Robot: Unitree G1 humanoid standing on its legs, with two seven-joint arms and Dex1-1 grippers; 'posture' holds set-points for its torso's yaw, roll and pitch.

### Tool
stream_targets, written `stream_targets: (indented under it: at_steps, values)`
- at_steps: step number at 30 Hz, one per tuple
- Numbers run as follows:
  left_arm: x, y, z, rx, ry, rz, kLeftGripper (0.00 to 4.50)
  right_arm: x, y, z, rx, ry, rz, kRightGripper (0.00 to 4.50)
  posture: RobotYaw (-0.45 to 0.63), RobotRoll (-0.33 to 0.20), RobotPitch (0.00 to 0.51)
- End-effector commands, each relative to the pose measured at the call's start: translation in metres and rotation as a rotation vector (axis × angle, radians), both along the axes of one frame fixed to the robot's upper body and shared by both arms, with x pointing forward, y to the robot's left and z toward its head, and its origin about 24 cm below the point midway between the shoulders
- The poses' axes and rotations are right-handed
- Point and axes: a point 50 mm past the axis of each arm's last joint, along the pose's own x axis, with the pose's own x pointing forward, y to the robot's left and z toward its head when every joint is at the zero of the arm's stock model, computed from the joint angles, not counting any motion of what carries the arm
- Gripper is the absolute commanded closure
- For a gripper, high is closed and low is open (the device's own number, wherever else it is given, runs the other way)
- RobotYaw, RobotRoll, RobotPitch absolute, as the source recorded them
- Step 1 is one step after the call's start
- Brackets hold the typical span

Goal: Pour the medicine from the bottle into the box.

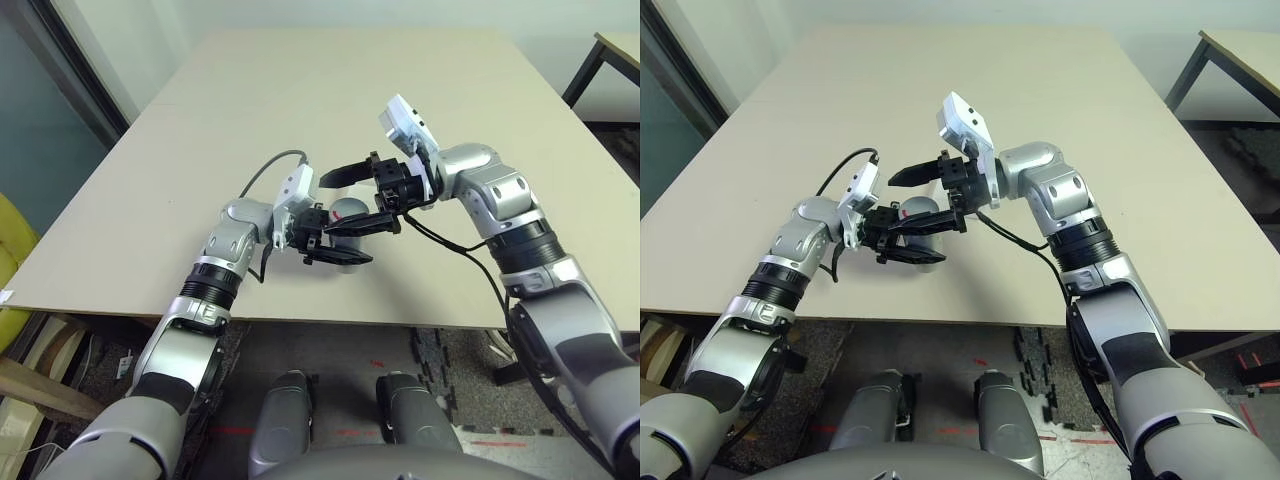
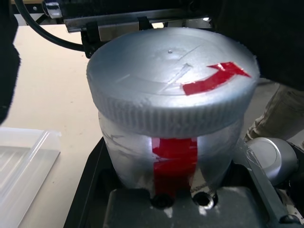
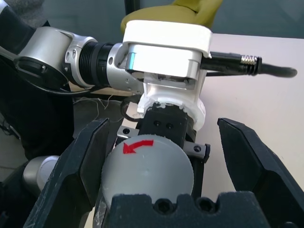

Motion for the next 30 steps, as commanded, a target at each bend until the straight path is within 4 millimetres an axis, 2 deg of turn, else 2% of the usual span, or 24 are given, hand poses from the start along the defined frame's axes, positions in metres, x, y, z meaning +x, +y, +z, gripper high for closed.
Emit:
stream_targets:
  at_steps: [1, 10, 24, 30]
  values:
    - [-0.001, 0.003, 0.003, -0.012, -0.013, 0.004, 1.97, 0.003, -0.003, -0.004, -0.015, 0.004, -0.032, 0.0, -0.05, 0.0, 0.047]
    - [-0.003, 0.011, 0.003, -0.007, -0.018, 0.029, 1.97, 0.014, -0.029, -0.005, -0.003, 0.007, -0.156, 0.0, -0.05, 0.0, 0.041]
    - [-0.003, 0.029, 0.0, 0.018, -0.008, 0.085, 1.97, 0.023, -0.097, 0.002, -0.067, -0.01, -0.363, 0.0, -0.06, 0.0, 0.04]
    - [-0.002, 0.039, 0.0, 0.028, -0.009, 0.114, 1.97, 0.026, -0.106, 0.009, -0.055, -0.032, -0.412, 0.0, -0.06, 0.0, 0.035]
